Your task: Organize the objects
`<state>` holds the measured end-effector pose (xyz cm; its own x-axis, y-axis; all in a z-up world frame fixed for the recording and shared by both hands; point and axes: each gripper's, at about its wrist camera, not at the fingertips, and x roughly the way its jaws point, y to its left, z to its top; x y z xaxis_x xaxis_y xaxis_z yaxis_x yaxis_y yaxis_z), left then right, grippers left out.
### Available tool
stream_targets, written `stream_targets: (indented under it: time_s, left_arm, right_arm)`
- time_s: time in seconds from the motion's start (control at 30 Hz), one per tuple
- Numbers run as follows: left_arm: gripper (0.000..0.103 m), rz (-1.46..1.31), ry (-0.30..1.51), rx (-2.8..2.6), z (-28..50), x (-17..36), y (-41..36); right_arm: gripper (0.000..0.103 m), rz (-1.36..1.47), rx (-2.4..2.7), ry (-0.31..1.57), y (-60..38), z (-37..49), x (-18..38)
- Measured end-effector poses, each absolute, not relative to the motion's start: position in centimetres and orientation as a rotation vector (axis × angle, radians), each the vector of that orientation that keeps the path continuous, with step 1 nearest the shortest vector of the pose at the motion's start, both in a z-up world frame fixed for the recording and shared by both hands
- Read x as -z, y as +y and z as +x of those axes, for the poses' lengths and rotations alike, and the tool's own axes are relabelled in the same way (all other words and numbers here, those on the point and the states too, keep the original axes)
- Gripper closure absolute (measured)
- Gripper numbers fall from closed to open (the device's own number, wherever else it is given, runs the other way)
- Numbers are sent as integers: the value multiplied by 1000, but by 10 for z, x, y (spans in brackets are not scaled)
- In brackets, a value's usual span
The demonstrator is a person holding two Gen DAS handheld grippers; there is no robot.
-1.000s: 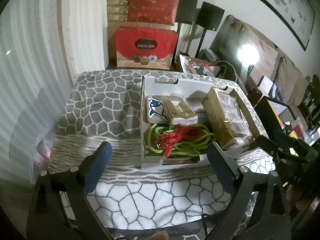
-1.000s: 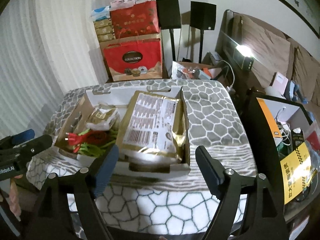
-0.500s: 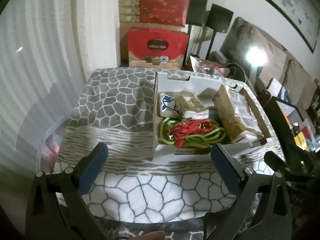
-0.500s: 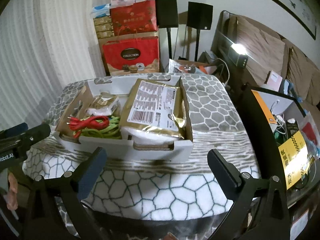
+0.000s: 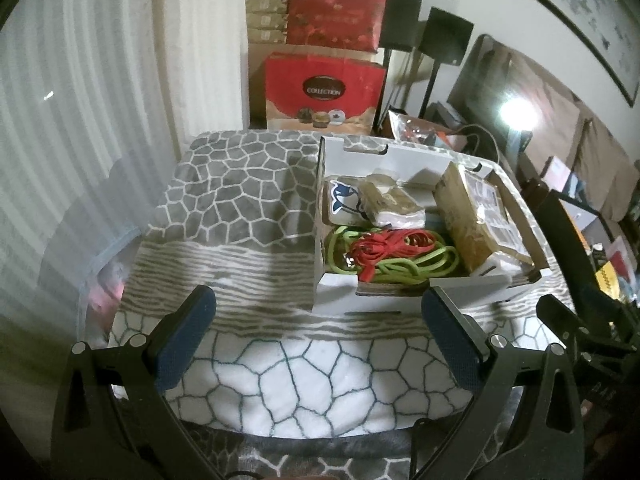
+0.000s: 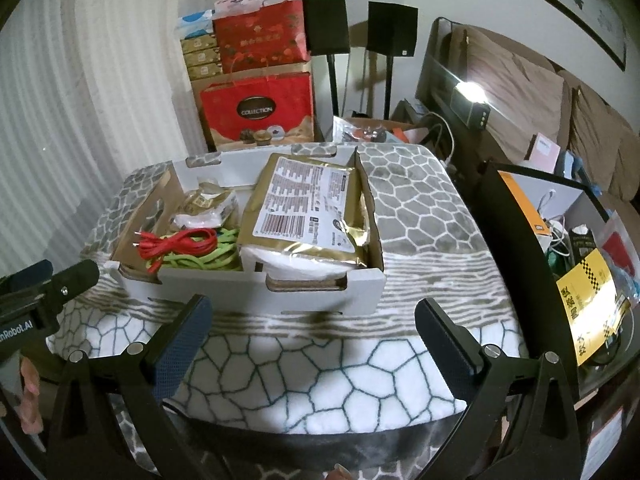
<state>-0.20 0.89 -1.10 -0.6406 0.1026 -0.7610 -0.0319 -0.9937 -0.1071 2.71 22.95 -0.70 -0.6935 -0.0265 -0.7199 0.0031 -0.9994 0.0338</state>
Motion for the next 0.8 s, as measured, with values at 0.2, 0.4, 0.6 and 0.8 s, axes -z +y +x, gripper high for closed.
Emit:
stream_targets:
  time_s: [0.2, 0.4, 0.6, 0.8]
  left_arm:
    - [0, -1295, -114, -2781, -1, 10, 10]
    - [0, -1300, -91, -2783, -2, 10, 11]
    - [0, -1301, -90, -2784, -2, 11, 12]
    - [0, -1301, -91, -2784, -2, 11, 12]
  right_arm:
    - [1, 1219, 2888, -35, 229, 27, 6]
    - [1, 1221, 2886, -35, 229, 27, 6]
    - [1, 1228, 2886, -36, 229, 26, 8]
    - [1, 1228, 2886, -35, 229, 27, 8]
